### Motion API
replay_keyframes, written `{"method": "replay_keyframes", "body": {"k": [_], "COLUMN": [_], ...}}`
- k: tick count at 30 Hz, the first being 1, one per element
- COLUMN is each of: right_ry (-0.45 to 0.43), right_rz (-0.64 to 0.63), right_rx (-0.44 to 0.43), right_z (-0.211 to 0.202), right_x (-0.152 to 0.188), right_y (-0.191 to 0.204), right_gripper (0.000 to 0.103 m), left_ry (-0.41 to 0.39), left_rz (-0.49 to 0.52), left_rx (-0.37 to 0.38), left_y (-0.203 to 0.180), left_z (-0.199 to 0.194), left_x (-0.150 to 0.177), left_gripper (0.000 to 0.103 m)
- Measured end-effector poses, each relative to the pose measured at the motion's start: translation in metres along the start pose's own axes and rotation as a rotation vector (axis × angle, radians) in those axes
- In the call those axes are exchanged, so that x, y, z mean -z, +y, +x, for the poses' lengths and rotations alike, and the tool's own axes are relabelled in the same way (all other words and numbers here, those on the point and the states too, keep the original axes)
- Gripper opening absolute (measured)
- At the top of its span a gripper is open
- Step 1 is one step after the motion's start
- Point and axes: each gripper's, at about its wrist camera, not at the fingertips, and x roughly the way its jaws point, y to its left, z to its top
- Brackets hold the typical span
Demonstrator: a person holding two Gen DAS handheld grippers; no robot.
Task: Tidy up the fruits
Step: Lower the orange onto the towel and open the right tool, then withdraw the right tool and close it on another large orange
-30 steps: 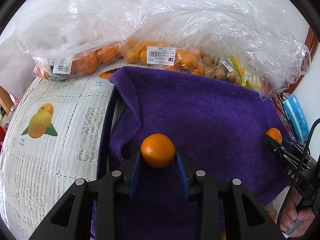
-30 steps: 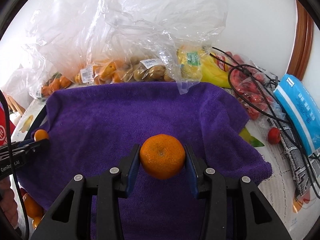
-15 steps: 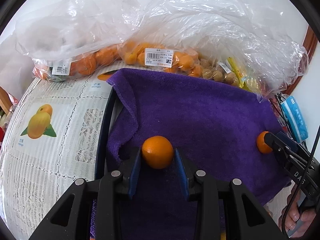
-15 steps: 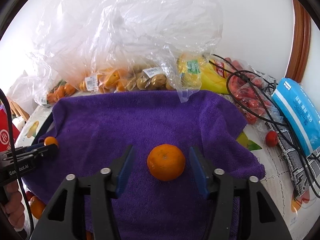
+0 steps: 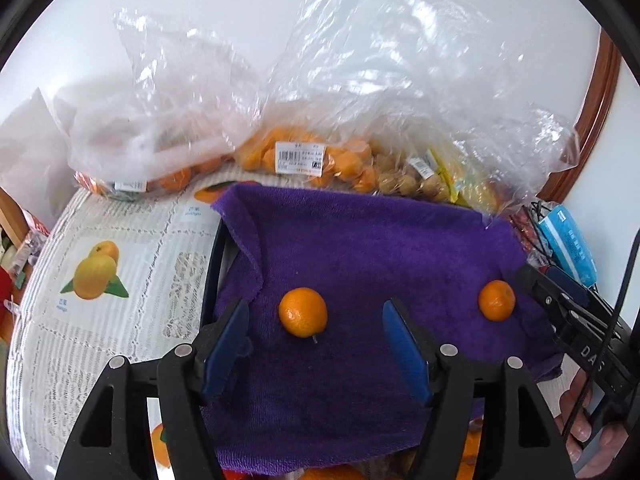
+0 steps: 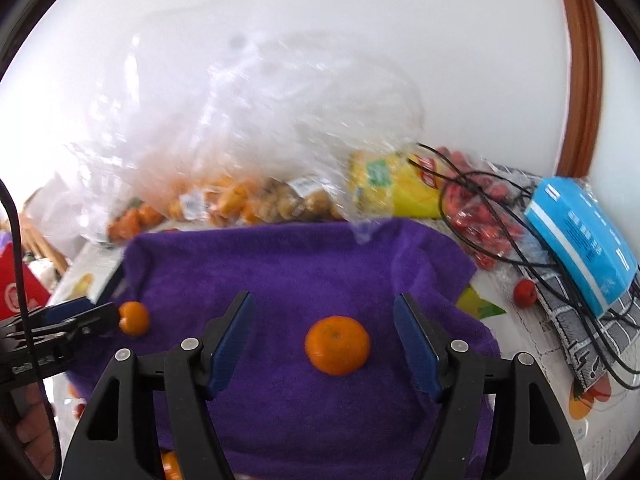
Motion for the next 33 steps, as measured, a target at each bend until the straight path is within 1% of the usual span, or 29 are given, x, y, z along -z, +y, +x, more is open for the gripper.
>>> {"method": "replay_keyframes", "body": {"k": [2,5,6,9,10,12,19,23,26,30,33], "right_ry": [-0.019,-0.039,-0.043,-0.075,-0.083,-0.087,-0.051,0.001,0.02,0.021,0.006], "right_rz": [0.01,0.011,-0.005,-0.047,-0.051,-0.047,-0.041,-0.023,-0.014,-0.018,-0.031], "right_rx": [-0.005,-0.014,-0.006,0.059,0.068,0.056,0.039,-0.007,-0.01,-0.005,0.001], "right_z": [-0.012,-0.031,-0.038,-0.06,-0.067,-0.08,-0.107,-0.112,-0.116,-0.122,-0.129], "right_x": [-0.004,-0.006,-0.006,-0.003,-0.002,0.002,0.03,0.045,0.056,0.066,0.073], "right_y": [0.005,0.01,0.014,0.022,0.023,0.024,0.027,0.027,0.028,0.031,0.036], "right_gripper": [0.071,0.071,0.071,0.071,0.071,0.071,0.071,0.071,0.071,0.07,0.07], "left_ry": [-0.016,-0.042,-0.046,-0.068,-0.078,-0.101,-0.117,-0.119,-0.11,-0.11,-0.107], "left_rz": [0.009,0.026,0.029,0.031,0.026,0.014,0.012,0.015,0.013,0.009,0.009], "left_rx": [-0.002,0.001,0.003,-0.002,-0.005,-0.005,-0.023,-0.037,-0.028,-0.017,-0.019], "left_y": [-0.004,-0.01,-0.011,-0.012,-0.011,-0.009,-0.001,0.004,0.008,0.014,0.017], "left_z": [-0.009,-0.025,-0.029,-0.045,-0.051,-0.063,-0.093,-0.103,-0.107,-0.115,-0.118], "left_x": [-0.003,-0.003,-0.002,0.006,0.009,0.016,0.042,0.056,0.067,0.078,0.084], "left_gripper": [0.071,0.071,0.071,0.071,0.071,0.071,0.071,0.071,0.071,0.071,0.071]}}
